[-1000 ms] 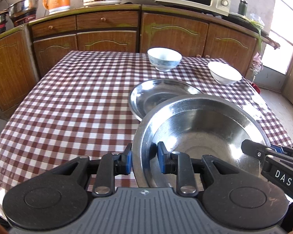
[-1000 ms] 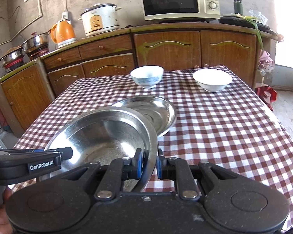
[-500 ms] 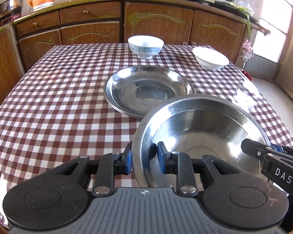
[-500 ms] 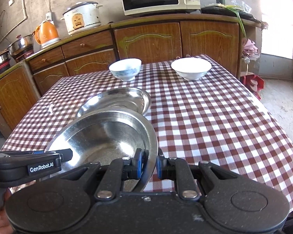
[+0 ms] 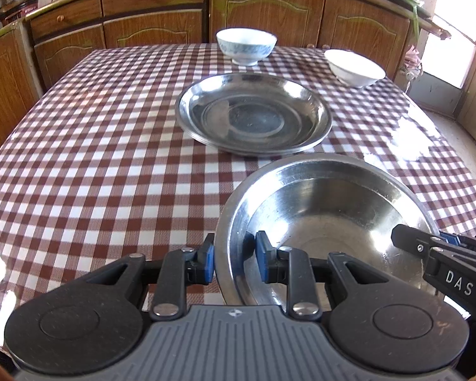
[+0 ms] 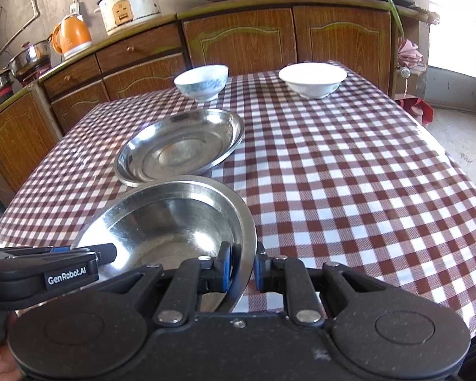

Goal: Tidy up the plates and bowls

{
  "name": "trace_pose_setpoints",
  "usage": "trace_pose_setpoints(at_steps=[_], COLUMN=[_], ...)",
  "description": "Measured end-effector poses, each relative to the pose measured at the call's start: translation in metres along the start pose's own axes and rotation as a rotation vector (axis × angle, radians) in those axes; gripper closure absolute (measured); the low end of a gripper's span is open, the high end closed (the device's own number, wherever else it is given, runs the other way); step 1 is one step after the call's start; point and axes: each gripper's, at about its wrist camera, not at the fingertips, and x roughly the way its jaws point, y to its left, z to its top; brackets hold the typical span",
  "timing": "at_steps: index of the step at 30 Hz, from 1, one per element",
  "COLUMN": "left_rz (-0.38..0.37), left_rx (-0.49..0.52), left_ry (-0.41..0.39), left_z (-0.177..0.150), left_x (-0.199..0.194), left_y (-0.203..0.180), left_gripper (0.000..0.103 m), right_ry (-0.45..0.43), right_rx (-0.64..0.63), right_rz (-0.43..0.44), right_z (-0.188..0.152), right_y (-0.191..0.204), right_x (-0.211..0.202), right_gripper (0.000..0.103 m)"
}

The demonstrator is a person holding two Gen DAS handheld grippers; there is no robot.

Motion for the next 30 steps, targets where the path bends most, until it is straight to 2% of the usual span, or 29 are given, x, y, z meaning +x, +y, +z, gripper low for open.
trace_pose_setpoints(at_steps=[16,18,19,21,23,25,29,30], left_rz=[0.014,0.021,0.023,0.027,0.035,0.047,0.06,0.063], left_rx=[-0.013,-0.022,-0.027,-0.036,-0.04,-0.045,-0.053,-0.055], left_ry=[0.006,0.006,0.003,-0.001,-0.006,-0.011,-0.018,-0.021], left_z=[-0.009,-0.009,-0.009,-0.007,-0.004,-0.002,0.008,0.011], left_x=[0.007,0.006,0.005,0.0,-0.005,-0.01,-0.023,-0.025], left_y=[0.007,0.01,0.011,0.013,0.015,0.017,0.019,0.018], left_gripper=[0.073,0.067,0.065,0.064,0.058,0.052,0.05,0.046], right_ry=[0.026,0.019,0.014,-0.004,-0.02,-0.045,-0.089,-0.097], right_rx=[-0.031,-0.032,-0.032,-0.032,-0.027,-0.02,-0.008,-0.008], right_rz=[0.012,0.013,0.008,-0.005,-0.008,-0.012,-0.009,-0.007], right_z=[-0.004,-0.004,-0.004,-0.003,0.0,0.004,0.013,0.015], right_y=[0.009,0.009,0.009,0.008,0.007,0.005,0.003,0.003], right_x=[0.016,0.015,0.014,0.011,0.006,0.0,-0.012,-0.014], right_gripper=[0.083,0.08,0.074,0.072,0.071,0.065,0.064,0.063])
